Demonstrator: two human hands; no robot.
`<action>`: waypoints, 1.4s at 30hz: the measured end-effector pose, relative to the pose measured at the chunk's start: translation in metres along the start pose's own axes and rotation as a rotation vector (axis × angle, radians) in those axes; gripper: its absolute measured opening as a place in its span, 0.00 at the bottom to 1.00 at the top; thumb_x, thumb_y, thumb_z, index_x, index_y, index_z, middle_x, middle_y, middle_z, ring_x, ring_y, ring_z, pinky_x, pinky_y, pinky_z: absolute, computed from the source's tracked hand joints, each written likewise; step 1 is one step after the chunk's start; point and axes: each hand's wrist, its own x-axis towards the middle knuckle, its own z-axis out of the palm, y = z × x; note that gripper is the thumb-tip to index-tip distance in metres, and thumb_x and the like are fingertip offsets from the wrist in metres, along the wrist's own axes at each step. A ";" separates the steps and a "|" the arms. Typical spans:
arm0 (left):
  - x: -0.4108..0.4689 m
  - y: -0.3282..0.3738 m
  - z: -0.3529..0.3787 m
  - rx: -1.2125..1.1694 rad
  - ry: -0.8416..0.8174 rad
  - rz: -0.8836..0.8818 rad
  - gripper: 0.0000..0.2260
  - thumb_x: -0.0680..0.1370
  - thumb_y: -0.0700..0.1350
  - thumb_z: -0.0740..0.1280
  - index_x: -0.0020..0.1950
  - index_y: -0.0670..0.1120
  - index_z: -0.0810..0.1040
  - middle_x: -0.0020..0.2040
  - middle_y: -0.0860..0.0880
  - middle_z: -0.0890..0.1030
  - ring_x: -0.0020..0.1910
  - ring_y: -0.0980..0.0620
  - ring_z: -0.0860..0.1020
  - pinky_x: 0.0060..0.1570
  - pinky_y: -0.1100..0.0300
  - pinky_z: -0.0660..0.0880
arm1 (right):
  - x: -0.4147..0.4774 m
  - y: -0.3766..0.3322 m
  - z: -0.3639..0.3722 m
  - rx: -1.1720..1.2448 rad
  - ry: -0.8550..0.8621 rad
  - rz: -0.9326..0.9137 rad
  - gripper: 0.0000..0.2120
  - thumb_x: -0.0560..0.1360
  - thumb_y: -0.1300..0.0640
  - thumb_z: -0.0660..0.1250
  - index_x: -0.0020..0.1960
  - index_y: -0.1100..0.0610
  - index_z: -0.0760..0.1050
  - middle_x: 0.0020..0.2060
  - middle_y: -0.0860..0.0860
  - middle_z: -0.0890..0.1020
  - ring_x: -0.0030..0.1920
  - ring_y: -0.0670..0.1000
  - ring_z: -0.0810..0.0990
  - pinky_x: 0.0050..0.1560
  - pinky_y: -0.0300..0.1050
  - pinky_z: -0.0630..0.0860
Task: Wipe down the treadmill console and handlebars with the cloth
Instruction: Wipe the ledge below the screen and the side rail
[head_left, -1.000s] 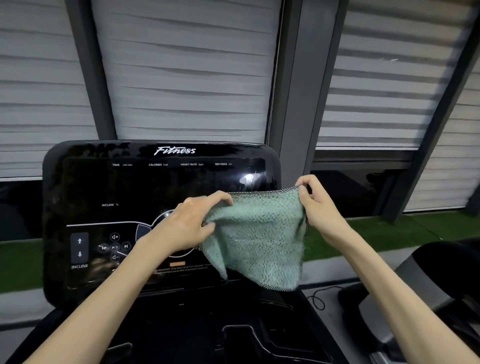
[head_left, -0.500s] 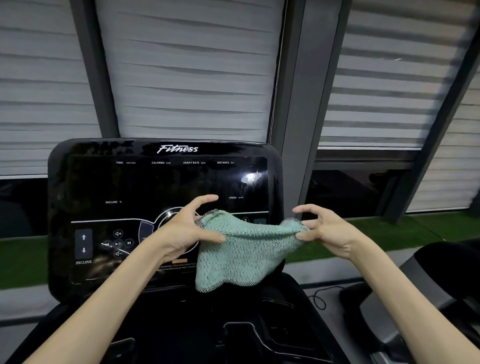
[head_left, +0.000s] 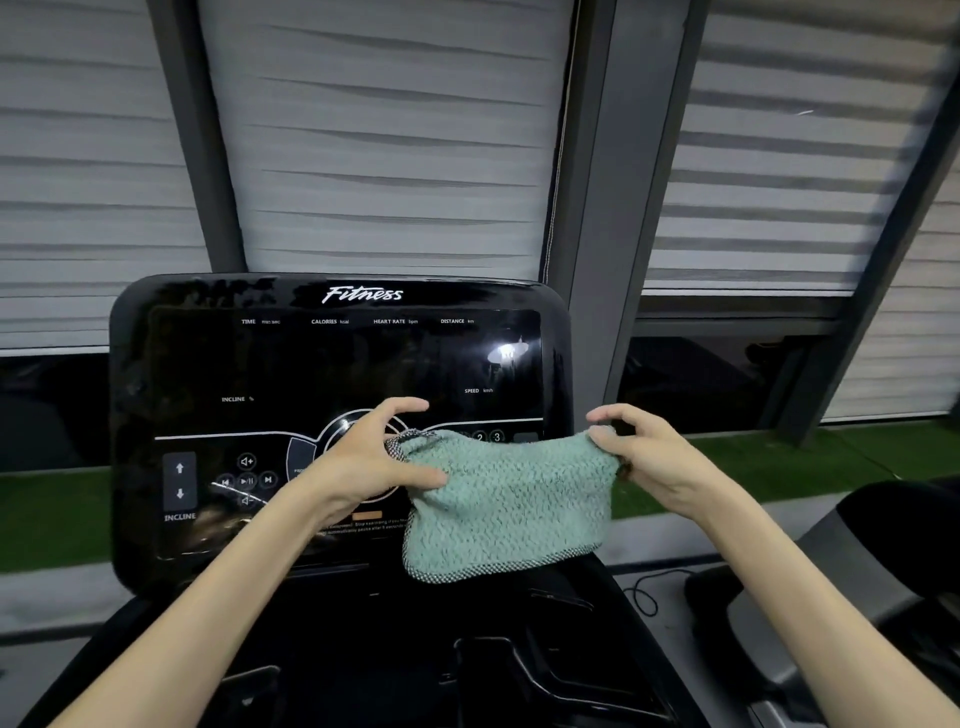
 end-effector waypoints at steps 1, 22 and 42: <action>-0.001 0.000 -0.002 0.011 0.003 -0.018 0.37 0.63 0.37 0.81 0.67 0.57 0.72 0.57 0.50 0.73 0.57 0.54 0.74 0.56 0.59 0.72 | -0.002 0.000 -0.002 0.018 -0.061 0.021 0.14 0.73 0.66 0.70 0.56 0.56 0.76 0.44 0.61 0.82 0.43 0.54 0.78 0.45 0.47 0.70; -0.002 -0.010 -0.011 0.607 0.216 0.131 0.18 0.77 0.47 0.68 0.31 0.38 0.73 0.31 0.45 0.73 0.30 0.51 0.70 0.36 0.70 0.66 | -0.007 -0.005 -0.004 -0.579 -0.047 -0.116 0.08 0.73 0.56 0.73 0.37 0.58 0.83 0.31 0.49 0.81 0.31 0.41 0.74 0.37 0.34 0.69; -0.002 0.035 0.069 0.120 -0.102 0.081 0.17 0.75 0.36 0.59 0.46 0.52 0.85 0.42 0.44 0.81 0.44 0.45 0.81 0.56 0.49 0.80 | -0.022 -0.024 0.073 -0.298 -0.202 -0.142 0.12 0.77 0.47 0.66 0.58 0.49 0.78 0.51 0.47 0.82 0.46 0.41 0.81 0.43 0.38 0.80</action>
